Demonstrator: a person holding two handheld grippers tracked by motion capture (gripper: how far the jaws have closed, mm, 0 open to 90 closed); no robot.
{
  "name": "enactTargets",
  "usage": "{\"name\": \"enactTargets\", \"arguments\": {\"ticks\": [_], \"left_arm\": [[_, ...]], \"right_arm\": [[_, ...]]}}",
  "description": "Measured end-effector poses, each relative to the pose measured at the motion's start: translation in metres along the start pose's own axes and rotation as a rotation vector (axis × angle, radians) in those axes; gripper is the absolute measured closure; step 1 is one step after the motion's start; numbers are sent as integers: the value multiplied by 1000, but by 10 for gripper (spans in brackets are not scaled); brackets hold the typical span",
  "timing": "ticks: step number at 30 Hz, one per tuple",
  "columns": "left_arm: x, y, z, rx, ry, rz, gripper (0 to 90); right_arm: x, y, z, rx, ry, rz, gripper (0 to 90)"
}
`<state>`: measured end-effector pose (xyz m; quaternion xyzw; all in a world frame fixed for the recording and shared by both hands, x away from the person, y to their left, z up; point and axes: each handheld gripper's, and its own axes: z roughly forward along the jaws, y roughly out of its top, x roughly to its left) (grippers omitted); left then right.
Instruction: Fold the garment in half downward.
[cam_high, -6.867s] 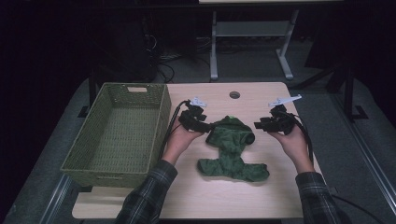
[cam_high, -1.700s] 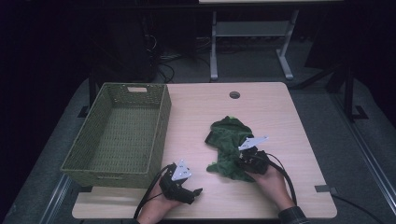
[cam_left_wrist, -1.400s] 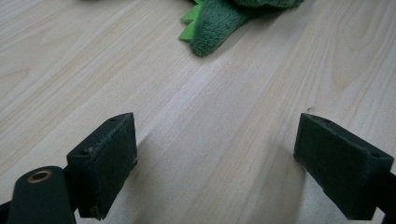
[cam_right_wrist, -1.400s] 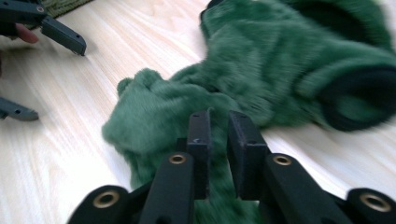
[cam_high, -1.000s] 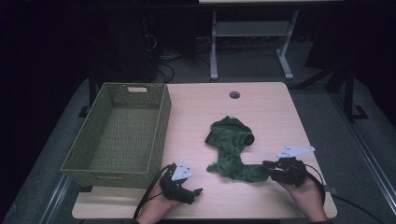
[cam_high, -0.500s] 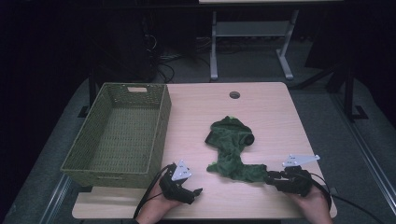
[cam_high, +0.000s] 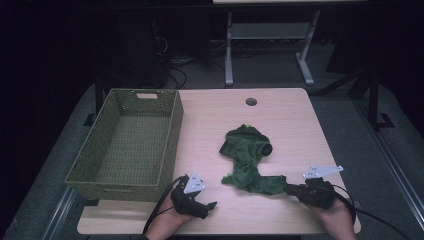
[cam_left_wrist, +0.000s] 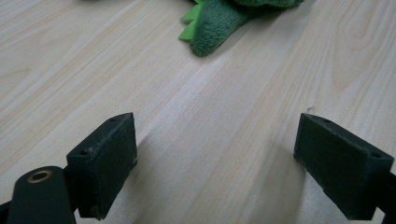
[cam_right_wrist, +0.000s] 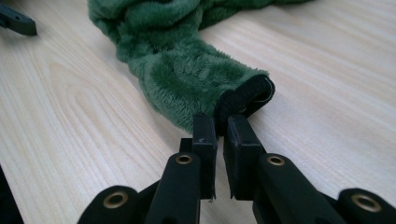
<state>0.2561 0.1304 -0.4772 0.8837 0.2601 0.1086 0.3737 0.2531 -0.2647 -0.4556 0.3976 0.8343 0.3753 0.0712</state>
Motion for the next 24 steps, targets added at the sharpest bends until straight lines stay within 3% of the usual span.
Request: {"name": "enactTargets", "arguments": {"ticks": [13, 24], "left_arm": [[0, 0, 0, 0, 0, 0, 125], [0, 0, 0, 0, 0, 0, 125]], "right_arm": [[6, 6, -16, -70, 8, -29, 842], [20, 25, -24, -122, 36, -85, 842]]}}
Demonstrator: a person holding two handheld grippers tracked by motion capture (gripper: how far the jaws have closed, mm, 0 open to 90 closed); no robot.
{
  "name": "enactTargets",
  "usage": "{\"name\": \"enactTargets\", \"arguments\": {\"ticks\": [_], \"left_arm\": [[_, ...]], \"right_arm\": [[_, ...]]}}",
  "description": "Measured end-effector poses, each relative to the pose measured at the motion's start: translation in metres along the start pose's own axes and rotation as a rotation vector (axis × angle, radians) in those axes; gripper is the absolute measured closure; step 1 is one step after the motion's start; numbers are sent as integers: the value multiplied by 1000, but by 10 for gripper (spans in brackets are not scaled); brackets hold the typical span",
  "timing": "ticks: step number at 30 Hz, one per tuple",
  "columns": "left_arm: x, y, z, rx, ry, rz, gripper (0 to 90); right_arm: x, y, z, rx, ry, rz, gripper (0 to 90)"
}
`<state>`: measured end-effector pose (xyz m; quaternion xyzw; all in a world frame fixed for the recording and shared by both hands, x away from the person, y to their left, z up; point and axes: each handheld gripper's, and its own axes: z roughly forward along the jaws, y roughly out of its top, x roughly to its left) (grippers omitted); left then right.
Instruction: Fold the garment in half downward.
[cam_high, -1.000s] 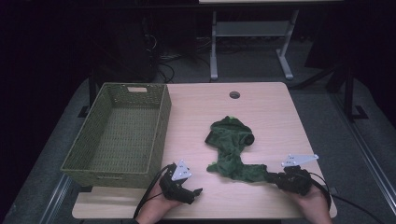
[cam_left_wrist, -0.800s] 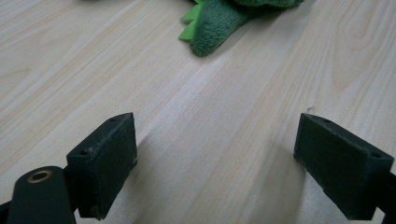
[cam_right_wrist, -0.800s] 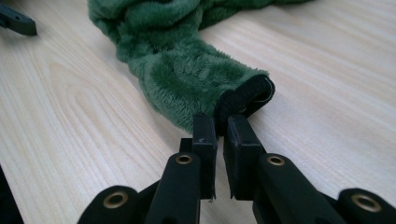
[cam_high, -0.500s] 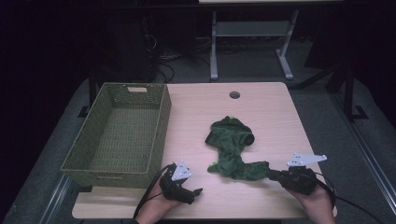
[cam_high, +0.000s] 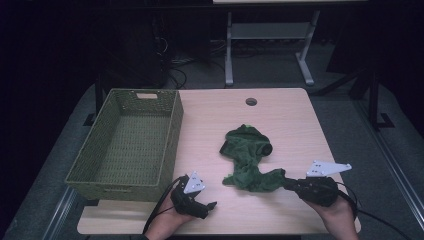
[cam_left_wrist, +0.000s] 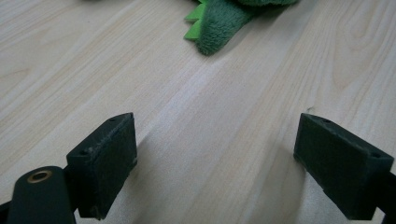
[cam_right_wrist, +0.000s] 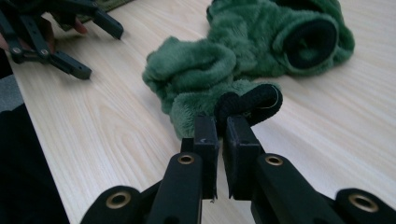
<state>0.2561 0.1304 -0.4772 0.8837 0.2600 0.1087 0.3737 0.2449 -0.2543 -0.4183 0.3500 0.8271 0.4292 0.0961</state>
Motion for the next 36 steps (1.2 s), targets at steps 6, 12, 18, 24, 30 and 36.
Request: {"name": "enactTargets", "arguments": {"ticks": [6, 12, 18, 24, 30, 36], "left_arm": [[0, 0, 0, 0, 0, 1, 125], [0, 0, 1, -3, 0, 0, 125], [0, 0, 0, -2, 1, 3, 125], [0, 0, 1, -3, 0, 0, 125], [0, 0, 0, 1, 1, 6, 125], [0, 0, 0, 0, 0, 5, 125]], "right_arm": [[6, 13, 3, -20, 16, -32, 842], [13, 30, 16, -19, 45, -68, 842], [17, 43, 30, -20, 68, -96, 842], [19, 59, 48, -13, 100, -120, 835], [20, 70, 72, -4, 123, -125, 783], [16, 75, 69, -52, 118, -102, 821]]}}
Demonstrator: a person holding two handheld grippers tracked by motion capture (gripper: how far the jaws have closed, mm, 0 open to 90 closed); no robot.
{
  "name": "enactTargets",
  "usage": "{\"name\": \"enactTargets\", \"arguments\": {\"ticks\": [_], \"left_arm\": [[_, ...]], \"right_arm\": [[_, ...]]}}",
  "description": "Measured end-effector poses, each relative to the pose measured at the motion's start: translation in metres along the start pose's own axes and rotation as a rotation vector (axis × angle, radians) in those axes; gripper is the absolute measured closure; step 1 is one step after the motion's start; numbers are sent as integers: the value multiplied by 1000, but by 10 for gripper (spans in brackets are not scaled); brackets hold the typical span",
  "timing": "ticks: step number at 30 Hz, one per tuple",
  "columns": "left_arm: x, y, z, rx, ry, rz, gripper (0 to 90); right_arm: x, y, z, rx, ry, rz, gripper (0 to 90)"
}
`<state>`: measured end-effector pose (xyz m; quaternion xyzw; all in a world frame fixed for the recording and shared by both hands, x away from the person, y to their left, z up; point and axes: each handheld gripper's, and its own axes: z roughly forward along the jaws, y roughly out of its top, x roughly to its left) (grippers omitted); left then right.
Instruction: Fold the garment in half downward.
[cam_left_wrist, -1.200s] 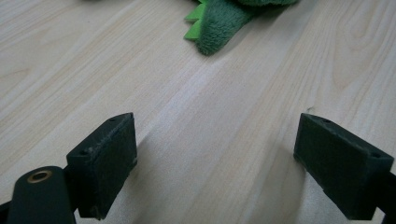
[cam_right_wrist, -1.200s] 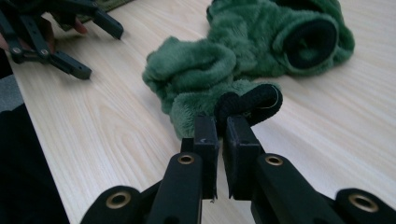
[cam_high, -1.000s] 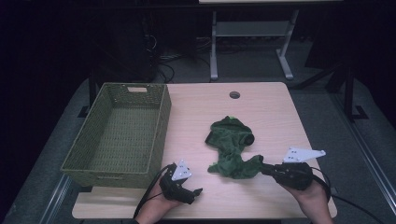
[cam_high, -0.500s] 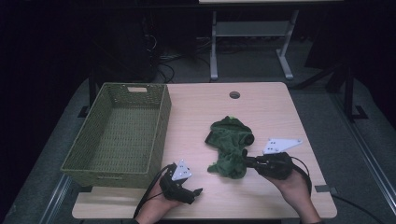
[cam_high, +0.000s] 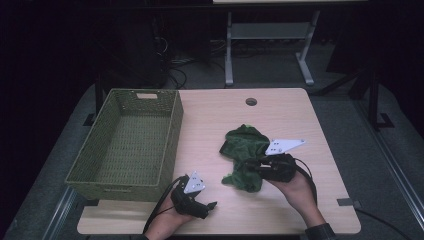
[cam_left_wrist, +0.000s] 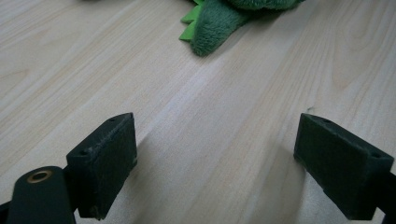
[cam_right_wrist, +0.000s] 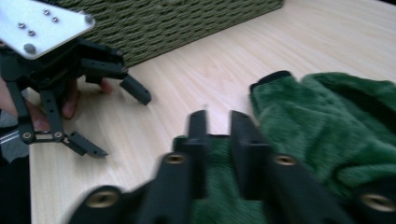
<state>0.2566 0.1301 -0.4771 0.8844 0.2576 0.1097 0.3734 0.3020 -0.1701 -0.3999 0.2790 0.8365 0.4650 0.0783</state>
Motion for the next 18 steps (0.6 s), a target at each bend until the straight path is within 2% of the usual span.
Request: {"name": "enactTargets", "arguments": {"ticks": [2, 4, 7, 9, 10, 15, 18], "left_arm": [[0, 0, 0, 0, 1, 1, 124], [0, 0, 0, 1, 1, 2, 125], [0, 0, 0, 0, 0, -1, 125], [0, 0, 0, 1, 0, -3, 125], [0, 0, 0, 1, 0, -3, 126], [0, 0, 0, 0, 1, -5, 126], [-1, 0, 0, -1, 5, -8, 128]], "right_arm": [[-5, -2, -3, -1, -26, 10, 887], [-11, -4, 0, 15, -40, 26, 898], [-17, -8, 14, 54, -36, 41, 899], [-17, -10, 26, 94, -31, 36, 899], [-17, -10, 26, 94, -31, 36, 899], [-17, -19, 55, 218, -34, 33, 900], [-18, -24, 58, 227, -31, 48, 900]]}}
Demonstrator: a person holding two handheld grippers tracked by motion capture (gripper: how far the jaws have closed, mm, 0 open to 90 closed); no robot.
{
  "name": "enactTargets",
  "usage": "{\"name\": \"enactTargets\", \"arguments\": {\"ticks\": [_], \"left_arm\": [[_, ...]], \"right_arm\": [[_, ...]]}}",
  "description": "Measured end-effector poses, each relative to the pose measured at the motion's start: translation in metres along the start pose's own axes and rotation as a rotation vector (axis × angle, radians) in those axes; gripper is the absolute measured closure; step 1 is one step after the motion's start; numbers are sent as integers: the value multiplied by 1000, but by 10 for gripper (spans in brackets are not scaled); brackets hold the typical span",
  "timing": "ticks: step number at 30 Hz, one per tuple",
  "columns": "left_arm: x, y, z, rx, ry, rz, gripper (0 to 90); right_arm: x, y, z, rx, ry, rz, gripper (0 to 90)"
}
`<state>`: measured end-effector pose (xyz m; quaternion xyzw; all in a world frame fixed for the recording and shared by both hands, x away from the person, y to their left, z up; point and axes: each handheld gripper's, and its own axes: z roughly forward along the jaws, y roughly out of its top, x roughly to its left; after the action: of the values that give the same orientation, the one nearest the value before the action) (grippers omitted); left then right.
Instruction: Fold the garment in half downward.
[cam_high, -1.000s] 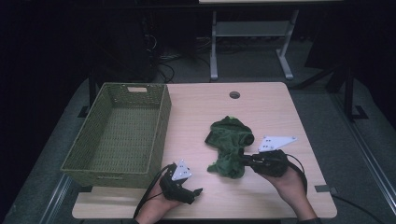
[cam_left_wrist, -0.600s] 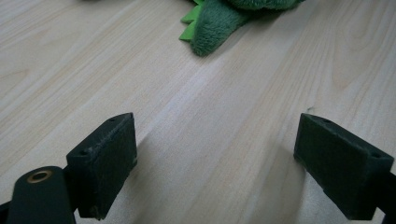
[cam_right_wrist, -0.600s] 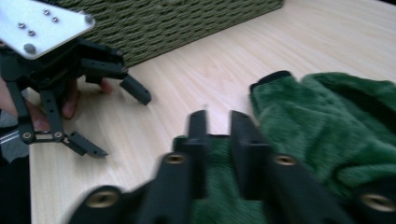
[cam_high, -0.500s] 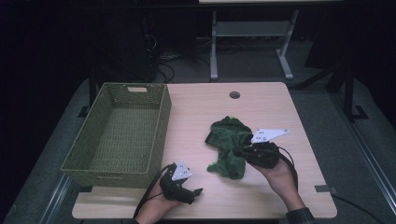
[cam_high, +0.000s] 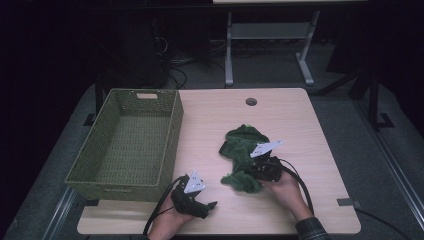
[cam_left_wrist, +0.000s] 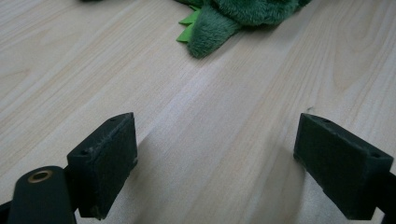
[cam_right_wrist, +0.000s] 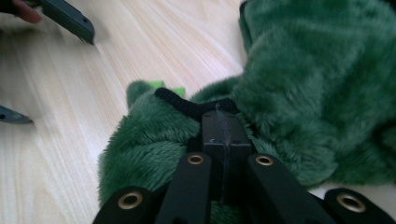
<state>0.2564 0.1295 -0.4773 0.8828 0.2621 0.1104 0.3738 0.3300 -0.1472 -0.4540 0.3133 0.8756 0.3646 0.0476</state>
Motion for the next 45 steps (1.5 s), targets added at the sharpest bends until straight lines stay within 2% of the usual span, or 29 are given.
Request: {"name": "enactTargets", "arguments": {"ticks": [3, 8, 12, 17, 18, 22, 23, 24, 26, 28, 29, 32, 35, 36, 37, 38, 42, 45], "left_arm": [[0, 0, 0, 0, 3, -2, 127], [0, 0, 0, -1, 2, -2, 124], [0, 3, 0, 17, -2, -4, 127], [2, 9, 0, 11, -23, -15, 133], [2, 11, 0, 5, -27, -14, 133], [5, 23, -1, -14, -43, 4, 134], [8, 31, 0, -18, -49, 10, 134], [8, 31, 0, -18, -49, 10, 135], [14, 42, 1, -28, -60, 9, 136], [18, 50, 2, -39, -63, 11, 136], [20, 55, 3, -34, -63, 22, 136], [25, 63, 4, -35, -67, 29, 140], [31, 75, 6, -53, -58, 29, 140], [35, 82, 7, -57, -51, 30, 140], [35, 82, 7, -57, -51, 30, 140], [36, 86, 9, -64, -53, 24, 140], [44, 100, 14, -74, -54, 24, 148], [50, 112, 17, -87, -56, 17, 174]], "right_arm": [[0, -3, 4, 40, -12, 29, 900], [2, -4, 6, 40, -27, 27, 900], [0, -4, 2, 14, -15, 31, 899], [-3, 0, -14, -33, -12, 41, 765], [-3, 0, -14, -33, -12, 41, 765], [-7, 1, -26, -74, -16, 58, 678], [-9, 3, -30, -71, -30, 50, 647], [-9, 3, -30, -71, -30, 50, 647], [-15, 4, -37, -102, -28, 61, 618], [-20, 5, -41, -124, -34, 56, 609], [-22, 5, -43, -132, -29, 69, 600], [-28, 8, -47, -135, -44, 64, 589], [-32, 10, -49, -153, -53, 59, 590], [-36, 11, -50, -169, -42, 68, 588], [-36, 11, -50, -169, -42, 68, 588], [-40, 13, -50, -154, -64, 64, 588], [-45, 17, -53, -171, -74, 57, 588], [-49, 24, -58, -164, -88, 57, 571]]}}
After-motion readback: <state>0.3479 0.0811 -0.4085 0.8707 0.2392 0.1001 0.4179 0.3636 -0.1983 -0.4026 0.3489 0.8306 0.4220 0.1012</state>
